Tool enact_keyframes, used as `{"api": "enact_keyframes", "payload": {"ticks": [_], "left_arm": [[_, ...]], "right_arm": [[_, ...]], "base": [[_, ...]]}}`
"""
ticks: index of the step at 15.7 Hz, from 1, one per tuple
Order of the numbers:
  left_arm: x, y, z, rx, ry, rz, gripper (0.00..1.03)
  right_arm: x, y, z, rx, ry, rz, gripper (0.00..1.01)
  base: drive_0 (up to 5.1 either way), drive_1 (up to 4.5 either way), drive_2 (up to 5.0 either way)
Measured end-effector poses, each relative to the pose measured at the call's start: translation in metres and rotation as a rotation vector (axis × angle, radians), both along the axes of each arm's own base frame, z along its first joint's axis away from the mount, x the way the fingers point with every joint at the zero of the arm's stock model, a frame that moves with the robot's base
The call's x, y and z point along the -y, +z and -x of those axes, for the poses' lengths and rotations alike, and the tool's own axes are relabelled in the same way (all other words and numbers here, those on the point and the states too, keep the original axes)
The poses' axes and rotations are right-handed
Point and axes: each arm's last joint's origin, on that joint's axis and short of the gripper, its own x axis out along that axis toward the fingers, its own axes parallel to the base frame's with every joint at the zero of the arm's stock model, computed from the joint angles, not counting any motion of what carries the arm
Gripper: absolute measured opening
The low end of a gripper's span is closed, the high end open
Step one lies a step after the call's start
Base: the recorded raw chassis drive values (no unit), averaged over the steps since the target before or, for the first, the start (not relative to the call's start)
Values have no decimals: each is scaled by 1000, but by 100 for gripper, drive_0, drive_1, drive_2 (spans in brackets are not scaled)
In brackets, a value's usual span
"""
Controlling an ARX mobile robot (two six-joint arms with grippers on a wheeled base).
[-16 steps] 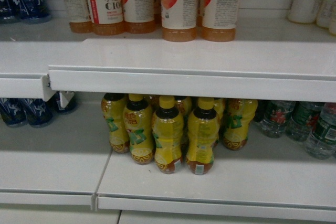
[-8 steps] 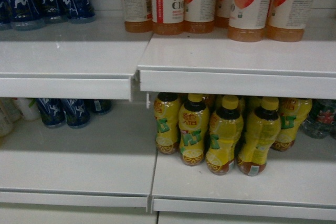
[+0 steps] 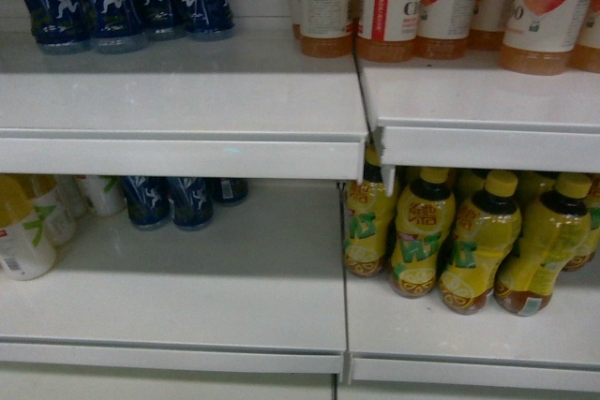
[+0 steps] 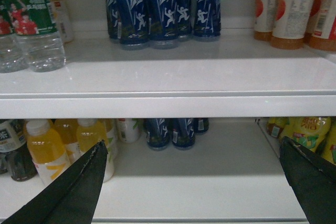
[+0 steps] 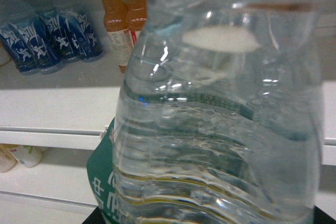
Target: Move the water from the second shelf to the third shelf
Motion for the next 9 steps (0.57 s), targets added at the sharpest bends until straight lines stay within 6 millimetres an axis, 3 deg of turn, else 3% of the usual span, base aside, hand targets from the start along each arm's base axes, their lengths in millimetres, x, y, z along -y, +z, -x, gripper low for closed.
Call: {"api": "enact_keyframes", "payload": {"ticks": [9], "left_arm": [[0, 0, 0, -1, 1, 0, 98]], "right_arm": [[0, 0, 0, 2, 0, 0, 41]], "base": [[-499, 243, 243]]}}
